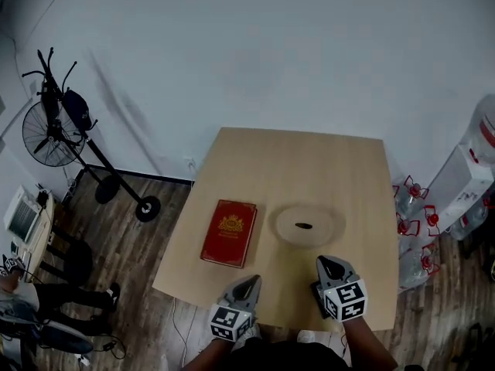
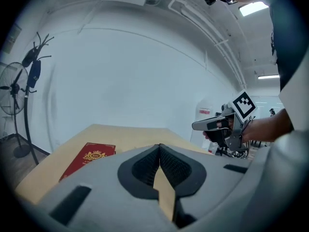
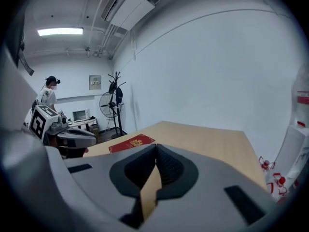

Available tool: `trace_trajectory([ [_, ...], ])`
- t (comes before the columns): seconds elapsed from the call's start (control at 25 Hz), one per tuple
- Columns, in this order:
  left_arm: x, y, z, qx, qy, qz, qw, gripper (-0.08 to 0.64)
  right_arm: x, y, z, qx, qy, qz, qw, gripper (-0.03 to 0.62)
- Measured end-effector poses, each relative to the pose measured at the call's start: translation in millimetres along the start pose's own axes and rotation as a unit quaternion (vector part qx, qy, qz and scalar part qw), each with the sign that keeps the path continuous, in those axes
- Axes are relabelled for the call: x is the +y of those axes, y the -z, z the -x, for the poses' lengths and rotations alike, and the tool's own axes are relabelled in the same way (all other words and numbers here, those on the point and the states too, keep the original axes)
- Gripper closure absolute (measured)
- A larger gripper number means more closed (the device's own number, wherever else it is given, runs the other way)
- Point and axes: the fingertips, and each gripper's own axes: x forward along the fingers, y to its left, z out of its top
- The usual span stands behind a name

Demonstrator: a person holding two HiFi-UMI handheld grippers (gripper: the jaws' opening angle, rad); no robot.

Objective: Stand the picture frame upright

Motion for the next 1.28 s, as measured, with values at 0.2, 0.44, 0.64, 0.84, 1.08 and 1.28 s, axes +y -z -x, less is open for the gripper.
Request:
trace_trajectory([
  [0.2,-7,6,-12,0.011,0.034,-0.001,0.9994,0.56,-11,28,9,0.038,0.027,-0.007,0.999,0.581],
  [0.44,-23,12,-16,0.021,0.063,0.001,0.9978,0.56,-25,79,21,0.106,0.047,-0.012,0.993,0.549],
  [0.64,-28,15,-19,0.019,0.07,0.0,0.9973,0.56,-39,136,28,0.174,0.047,-0.03,0.983,0.491],
  [0.84,-36,22,-19,0.028,0.078,-0.002,0.9966,0.56,-57,182,37,0.224,0.056,-0.049,0.972,0.469],
  [1.08,-37,29,-14,0.036,0.077,-0.005,0.9964,0.56,-69,228,45,0.273,0.064,-0.061,0.958,0.469],
  [1.28,-32,32,-12,0.038,0.072,-0.005,0.9967,0.56,-75,253,44,0.299,0.069,-0.062,0.95,0.469],
])
